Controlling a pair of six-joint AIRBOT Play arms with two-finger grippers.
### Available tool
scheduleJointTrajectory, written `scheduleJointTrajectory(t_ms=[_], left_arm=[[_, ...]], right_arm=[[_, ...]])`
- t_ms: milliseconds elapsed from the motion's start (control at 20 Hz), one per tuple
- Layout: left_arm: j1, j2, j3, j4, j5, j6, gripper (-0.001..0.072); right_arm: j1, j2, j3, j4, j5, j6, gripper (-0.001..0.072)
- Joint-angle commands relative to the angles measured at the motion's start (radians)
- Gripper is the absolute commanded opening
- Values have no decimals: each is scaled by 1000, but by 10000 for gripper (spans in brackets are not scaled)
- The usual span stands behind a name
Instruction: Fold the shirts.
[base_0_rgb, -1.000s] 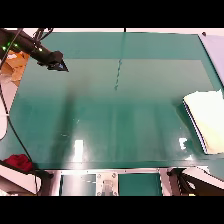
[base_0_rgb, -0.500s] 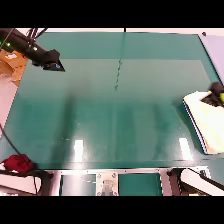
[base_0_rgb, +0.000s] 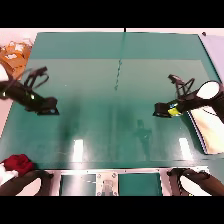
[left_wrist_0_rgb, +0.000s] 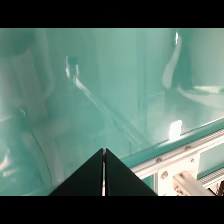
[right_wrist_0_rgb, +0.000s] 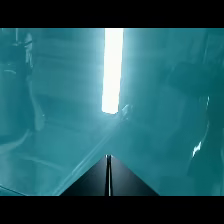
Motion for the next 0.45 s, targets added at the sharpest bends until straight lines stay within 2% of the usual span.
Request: scheduleJointTrajectory(t_ms=[0, 400], left_arm=[[1, 100, -156, 18, 35, -14, 18], [1, 99, -156, 11, 82, -14, 18]], right_arm=[[120, 19, -48, -6, -76, -32, 18], [138, 19, -48, -3, -77, -34, 18]])
